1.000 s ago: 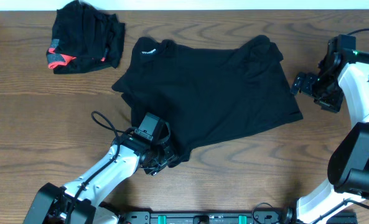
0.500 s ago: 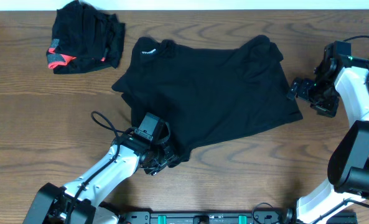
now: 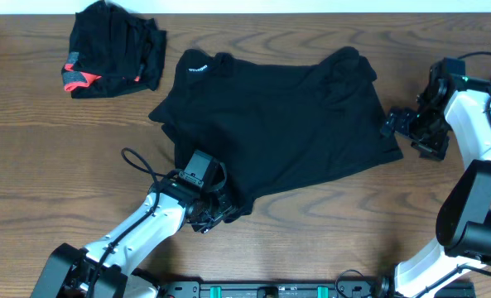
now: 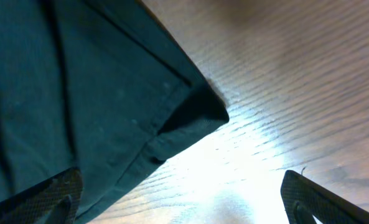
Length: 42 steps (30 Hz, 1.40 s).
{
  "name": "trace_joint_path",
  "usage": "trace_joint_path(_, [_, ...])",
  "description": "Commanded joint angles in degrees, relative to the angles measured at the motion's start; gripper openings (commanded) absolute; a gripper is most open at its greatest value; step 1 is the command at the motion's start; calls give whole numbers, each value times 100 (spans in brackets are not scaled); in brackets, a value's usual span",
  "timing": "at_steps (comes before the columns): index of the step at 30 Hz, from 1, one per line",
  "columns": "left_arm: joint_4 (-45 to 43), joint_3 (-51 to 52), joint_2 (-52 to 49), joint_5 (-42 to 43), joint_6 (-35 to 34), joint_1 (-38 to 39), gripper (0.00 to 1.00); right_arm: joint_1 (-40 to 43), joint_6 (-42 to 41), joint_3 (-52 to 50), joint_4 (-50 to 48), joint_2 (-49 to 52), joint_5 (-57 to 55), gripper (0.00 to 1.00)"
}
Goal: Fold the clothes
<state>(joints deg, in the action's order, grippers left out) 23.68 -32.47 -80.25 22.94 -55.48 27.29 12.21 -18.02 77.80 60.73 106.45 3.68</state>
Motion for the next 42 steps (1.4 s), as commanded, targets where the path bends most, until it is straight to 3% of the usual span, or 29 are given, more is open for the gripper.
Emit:
trace_joint_path(1, [15,199,-109,-306,31,17,59,59,-356,-297,-94,33,-7,99])
trace_joint_path(14, [-2,199,-109,-306,31,17,58,63,-623,-1285,-1488,35,-24,96])
trace_joint_path(23, [-2,199,-109,-304,31,17,58,63,-833,-1290,-1711,55,-452,93])
trace_joint_path(31, [-2,199,-109,-304,31,17,58,63,-918,-1294,-1886,81,-496,72])
trace_joint_path(39, [-2,199,-109,-304,31,17,58,61,-920,-1300,-1939,225,-424,71])
trace_joint_path(42, [-2,199,-109,-302,31,17,58,57,-942,-1305,-1939,267,-424,63])
